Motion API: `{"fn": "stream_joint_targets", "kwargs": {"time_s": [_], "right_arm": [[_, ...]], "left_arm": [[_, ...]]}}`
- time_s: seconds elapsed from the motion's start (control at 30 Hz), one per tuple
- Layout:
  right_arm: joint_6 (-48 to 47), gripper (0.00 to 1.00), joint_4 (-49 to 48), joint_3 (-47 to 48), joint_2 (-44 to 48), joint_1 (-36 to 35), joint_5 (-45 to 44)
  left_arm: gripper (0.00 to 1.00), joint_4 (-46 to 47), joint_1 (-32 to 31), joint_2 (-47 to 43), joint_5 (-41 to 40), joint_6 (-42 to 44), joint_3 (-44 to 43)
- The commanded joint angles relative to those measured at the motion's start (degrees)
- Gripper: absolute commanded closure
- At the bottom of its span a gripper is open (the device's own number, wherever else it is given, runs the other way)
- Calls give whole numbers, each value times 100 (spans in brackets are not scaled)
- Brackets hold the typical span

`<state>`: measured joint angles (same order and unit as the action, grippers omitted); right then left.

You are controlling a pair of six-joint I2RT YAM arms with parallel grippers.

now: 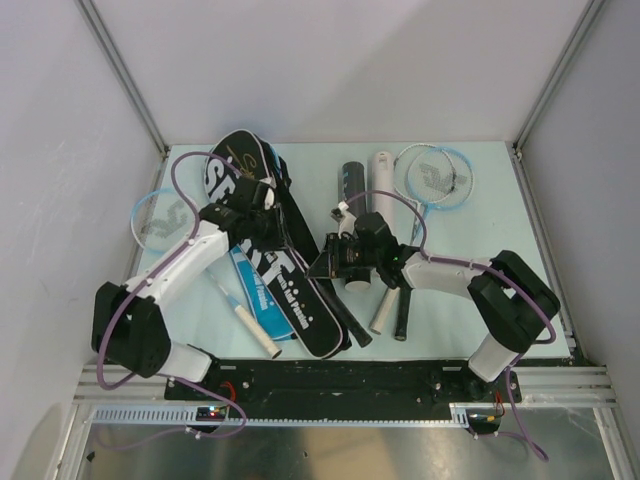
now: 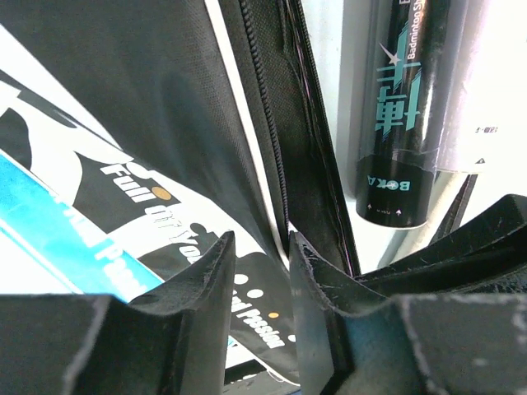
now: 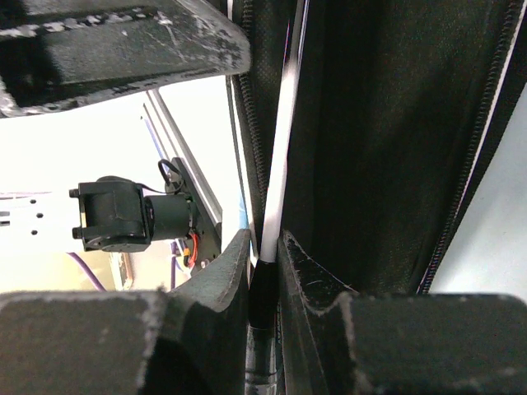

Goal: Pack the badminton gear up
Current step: Place the racket in the racket bag.

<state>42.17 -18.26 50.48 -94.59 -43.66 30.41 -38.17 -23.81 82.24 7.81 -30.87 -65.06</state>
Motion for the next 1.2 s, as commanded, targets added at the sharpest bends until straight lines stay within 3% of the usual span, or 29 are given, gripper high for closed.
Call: {"fn": "stream_joint_targets", "kwargs": {"time_s": [0.0, 0.23, 0.63, 1.17], "right_arm": [[-50, 100, -618, 50, 5, 4, -49], [10, 100, -680, 45, -16, -35, -64], [79, 100, -802, 50, -84, -152, -100], [188, 100, -961, 48, -202, -264, -129]], "left_arm": [[65, -54, 25, -393, -420, -125, -100], [71, 29, 24, -227, -463, -92, -69], [57, 361, 17, -356, -449, -471, -49], [61, 650, -24, 342, -704, -561, -221]]}}
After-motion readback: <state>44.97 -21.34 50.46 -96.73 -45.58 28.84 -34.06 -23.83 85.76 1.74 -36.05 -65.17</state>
